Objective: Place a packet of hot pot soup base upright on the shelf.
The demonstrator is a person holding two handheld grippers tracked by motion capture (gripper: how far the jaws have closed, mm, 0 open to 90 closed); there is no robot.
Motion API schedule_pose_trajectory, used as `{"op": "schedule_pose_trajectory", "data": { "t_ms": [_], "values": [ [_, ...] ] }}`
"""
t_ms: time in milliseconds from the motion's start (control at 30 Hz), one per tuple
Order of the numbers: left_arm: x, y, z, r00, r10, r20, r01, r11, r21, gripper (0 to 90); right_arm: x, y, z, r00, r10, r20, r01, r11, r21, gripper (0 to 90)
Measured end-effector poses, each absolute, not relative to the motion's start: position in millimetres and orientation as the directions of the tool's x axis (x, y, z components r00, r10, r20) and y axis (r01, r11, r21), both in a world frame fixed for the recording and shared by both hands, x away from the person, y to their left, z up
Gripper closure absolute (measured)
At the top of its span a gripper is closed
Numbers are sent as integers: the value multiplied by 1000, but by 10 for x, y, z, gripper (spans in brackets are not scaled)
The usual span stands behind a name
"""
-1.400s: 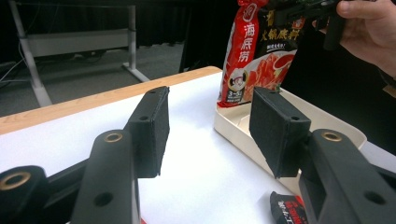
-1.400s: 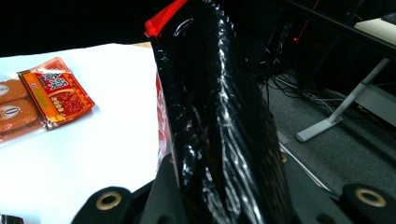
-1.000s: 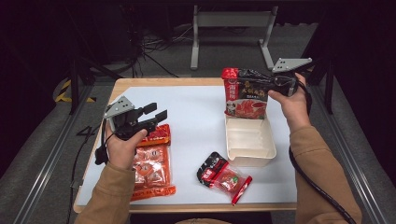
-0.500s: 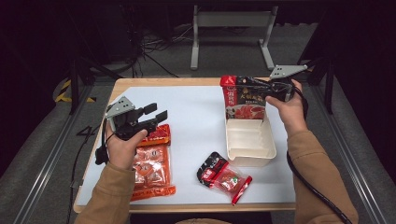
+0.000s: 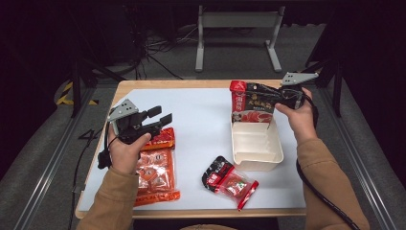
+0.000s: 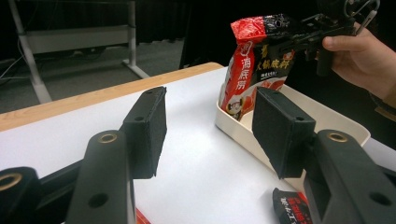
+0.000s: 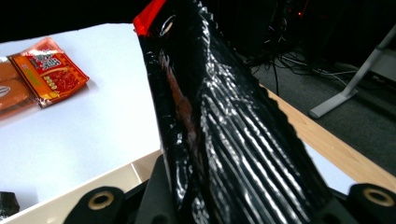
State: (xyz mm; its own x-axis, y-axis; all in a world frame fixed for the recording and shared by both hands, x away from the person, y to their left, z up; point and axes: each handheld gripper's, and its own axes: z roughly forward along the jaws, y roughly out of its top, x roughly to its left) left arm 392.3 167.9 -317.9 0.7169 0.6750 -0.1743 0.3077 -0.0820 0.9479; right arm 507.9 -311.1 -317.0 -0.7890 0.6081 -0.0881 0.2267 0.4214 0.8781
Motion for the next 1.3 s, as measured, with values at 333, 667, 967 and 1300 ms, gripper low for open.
{"op": "schedule_pose_trajectory", "data": {
  "t_ms": [333, 667, 967, 1300],
  "values": [
    [3931, 1664, -3201, 714, 678, -175, 318, -91, 944, 433, 5051, -3198, -3278, -771, 634, -59, 237, 372, 897, 769],
    [3938, 1681, -3230, 717, 677, -167, 324, -112, 939, 413, 5046, -3213, -3249, -766, 643, -18, 271, 348, 898, 680],
    [3920, 1746, -3261, 714, 682, -158, 331, -131, 935, 392, 4969, -3336, -3109, -726, 687, 23, 312, 300, 901, 440],
    [3908, 1869, -3308, 722, 678, -135, 337, -174, 925, 342, 4723, -3492, -2938, -691, 723, -6, 306, 300, 903, 342]
  ]
}}
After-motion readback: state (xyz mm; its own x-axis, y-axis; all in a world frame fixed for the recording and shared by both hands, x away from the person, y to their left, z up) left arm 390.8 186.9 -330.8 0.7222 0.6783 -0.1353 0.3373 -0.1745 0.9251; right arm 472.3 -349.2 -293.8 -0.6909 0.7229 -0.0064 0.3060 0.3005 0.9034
